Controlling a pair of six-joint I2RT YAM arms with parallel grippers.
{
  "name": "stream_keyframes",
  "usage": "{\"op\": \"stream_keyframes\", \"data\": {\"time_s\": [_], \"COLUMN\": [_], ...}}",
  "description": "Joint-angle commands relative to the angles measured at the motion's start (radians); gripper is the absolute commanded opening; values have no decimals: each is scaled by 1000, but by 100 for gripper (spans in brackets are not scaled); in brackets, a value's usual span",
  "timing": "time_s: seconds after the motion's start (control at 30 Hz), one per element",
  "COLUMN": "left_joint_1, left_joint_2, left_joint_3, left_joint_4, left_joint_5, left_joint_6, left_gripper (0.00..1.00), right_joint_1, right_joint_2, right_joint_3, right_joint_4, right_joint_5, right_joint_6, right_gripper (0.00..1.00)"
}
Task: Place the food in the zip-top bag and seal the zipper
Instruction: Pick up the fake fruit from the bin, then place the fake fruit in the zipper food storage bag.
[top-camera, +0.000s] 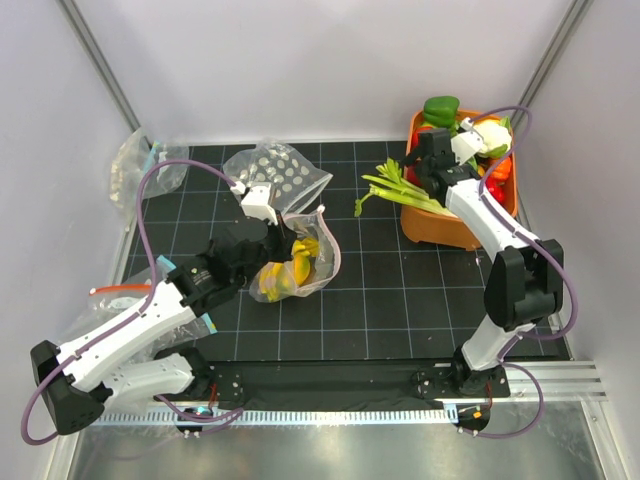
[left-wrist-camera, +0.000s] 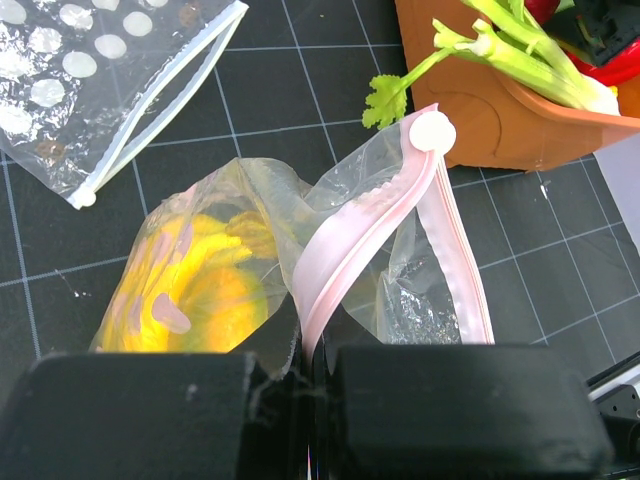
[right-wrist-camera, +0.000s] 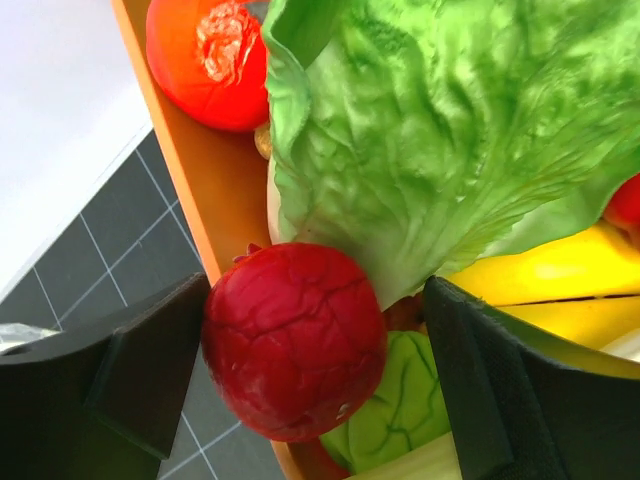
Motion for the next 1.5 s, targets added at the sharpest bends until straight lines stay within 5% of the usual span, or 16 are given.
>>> {"op": "stream_keyframes", "data": {"time_s": [0.0,0.2,0.57,1.07,1.2,1.47], "left_joint_1": [3,3,3,3,3,2], "left_joint_2": [-1,11,31,42,57,115], "left_joint_3": [14,19,30,42,51,77], "left_joint_4": [61,62,53,44,42,29], "left_joint_5": [6,6,17,70,79,105], "left_joint_6": [-4,-2,7,5,5,10], "left_gripper": [0,0,0,0,0,0], "right_joint_1": [6,6,12,195,247,414], "right_joint_2": [-2,-114,-483,-766,-812,-792], "right_joint_3": [42,-58,-331,-668,-767,-767], "right_joint_4": [-15,74,190,638,823,914], "right_joint_5": [-1,-4,207,-570,-654,-744], "right_joint_6": [-25,-31,43,-205,-240,-391], "right_gripper": [84,48,39,23,20,19]}}
